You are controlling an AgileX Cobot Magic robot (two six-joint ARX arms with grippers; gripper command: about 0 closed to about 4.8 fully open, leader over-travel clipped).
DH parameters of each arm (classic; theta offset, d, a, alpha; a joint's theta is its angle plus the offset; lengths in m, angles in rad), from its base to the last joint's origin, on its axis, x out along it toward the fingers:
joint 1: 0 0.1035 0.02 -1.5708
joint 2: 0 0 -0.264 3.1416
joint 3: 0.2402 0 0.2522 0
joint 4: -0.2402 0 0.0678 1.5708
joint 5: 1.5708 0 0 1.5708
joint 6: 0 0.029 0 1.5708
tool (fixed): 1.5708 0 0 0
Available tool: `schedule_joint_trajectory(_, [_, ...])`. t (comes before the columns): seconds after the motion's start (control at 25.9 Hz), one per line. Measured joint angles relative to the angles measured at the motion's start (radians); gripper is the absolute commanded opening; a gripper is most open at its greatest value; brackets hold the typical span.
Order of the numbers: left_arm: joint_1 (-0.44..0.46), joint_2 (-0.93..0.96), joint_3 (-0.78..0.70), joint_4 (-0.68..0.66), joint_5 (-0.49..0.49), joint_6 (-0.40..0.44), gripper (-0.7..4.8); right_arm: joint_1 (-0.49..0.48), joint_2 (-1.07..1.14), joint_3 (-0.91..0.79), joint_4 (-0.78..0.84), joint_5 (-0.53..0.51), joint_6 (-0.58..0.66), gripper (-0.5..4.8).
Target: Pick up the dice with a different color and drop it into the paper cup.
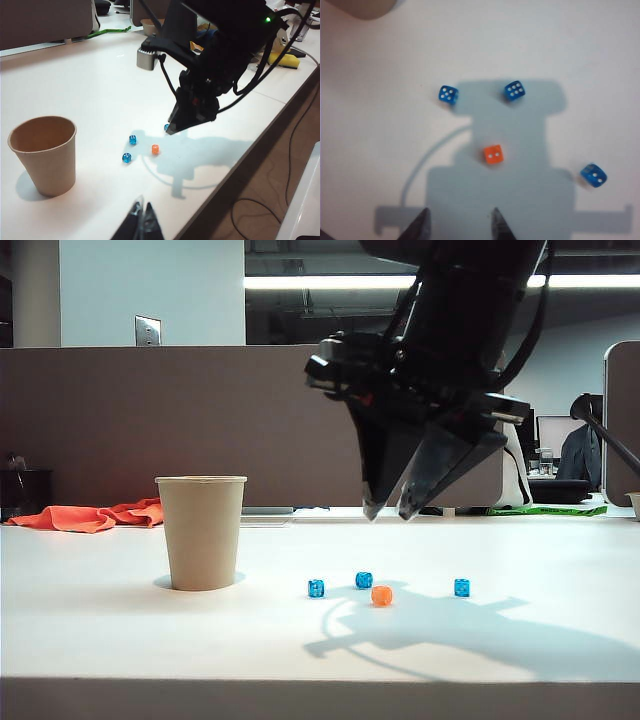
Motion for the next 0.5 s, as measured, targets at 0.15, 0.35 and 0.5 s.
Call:
schedule_joint_trajectory(0.15, [0.000,0.000,0.000,0.000,0.000,0.000,-0.06,0.000,0.013,0.000,0.000,0.000,-0.001,1.59])
schedule_joint_trajectory(0.35, [0.000,0.000,0.000,0.000,0.000,0.000,-0.06,0.006,0.034,0.000,-0.002,0.017,-0.001,1.63])
schedule_joint_trajectory(0.5, [0.000,0.000,0.000,0.000,0.000,0.000,-0.06,0.006,0.048,0.000,-0.003,0.034,0.000,1.82])
